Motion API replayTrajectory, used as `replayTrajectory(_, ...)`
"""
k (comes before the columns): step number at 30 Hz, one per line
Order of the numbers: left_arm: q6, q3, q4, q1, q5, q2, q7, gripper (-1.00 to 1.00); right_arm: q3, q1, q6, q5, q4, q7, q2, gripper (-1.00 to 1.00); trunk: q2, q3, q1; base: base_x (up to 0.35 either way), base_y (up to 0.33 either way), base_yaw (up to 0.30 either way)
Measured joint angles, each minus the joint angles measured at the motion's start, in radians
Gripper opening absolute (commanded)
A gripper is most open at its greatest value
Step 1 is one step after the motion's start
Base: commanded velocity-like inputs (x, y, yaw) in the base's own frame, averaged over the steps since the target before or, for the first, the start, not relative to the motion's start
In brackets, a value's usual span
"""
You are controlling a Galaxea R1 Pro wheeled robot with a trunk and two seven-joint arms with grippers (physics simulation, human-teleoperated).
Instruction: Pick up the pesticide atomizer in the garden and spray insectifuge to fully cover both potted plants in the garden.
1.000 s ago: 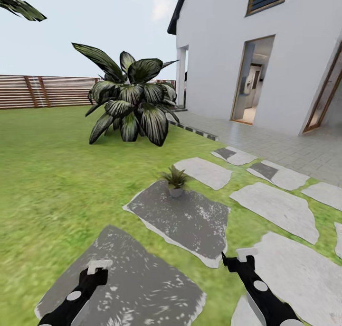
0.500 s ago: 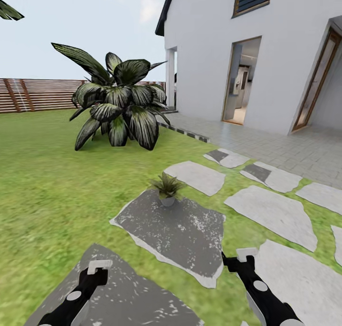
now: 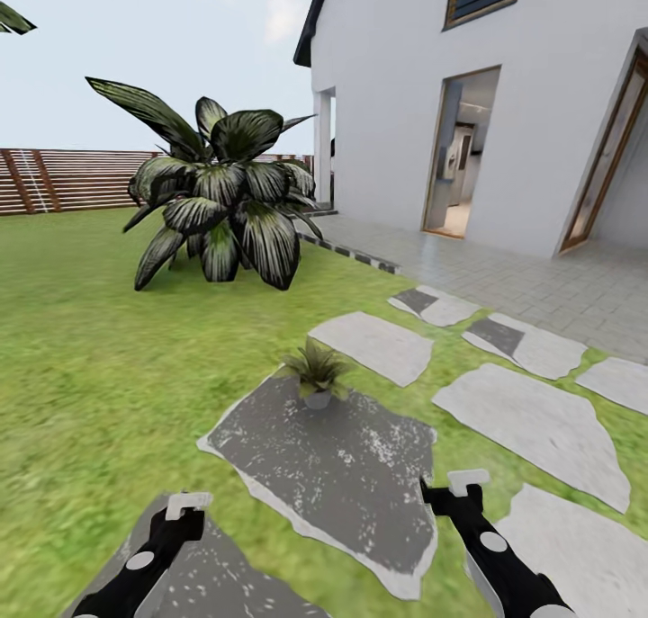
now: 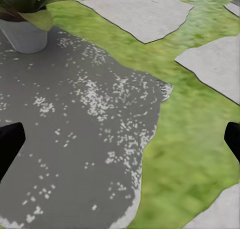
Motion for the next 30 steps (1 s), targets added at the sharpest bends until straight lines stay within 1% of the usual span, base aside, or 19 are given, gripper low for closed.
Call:
replayTrajectory(16,0.0,0.0,0.0,0.0,0.0,0.0,0.0,-1.0,-0.001,0.0,0.0,0.0,0.001,0.0,0.0,1.0,0.0,0.0,0.0,0.34,0.0,0.0)
replayTrajectory(23,0.0,0.0,0.0,0.0,0.0,0.0,0.0,-1.0,-0.001,0.0,0.0,0.0,0.001,0.0,0.0,1.0,0.0,-0.011,0.0,0.34,0.0,-0.017)
replayTrajectory(30,0.0,0.0,0.0,0.0,0.0,0.0,0.0,-1.0,-0.001,0.0,0.0,0.0,0.0,0.0,0.0,1.0,0.0,-0.021,0.0,0.34,0.0,-0.14)
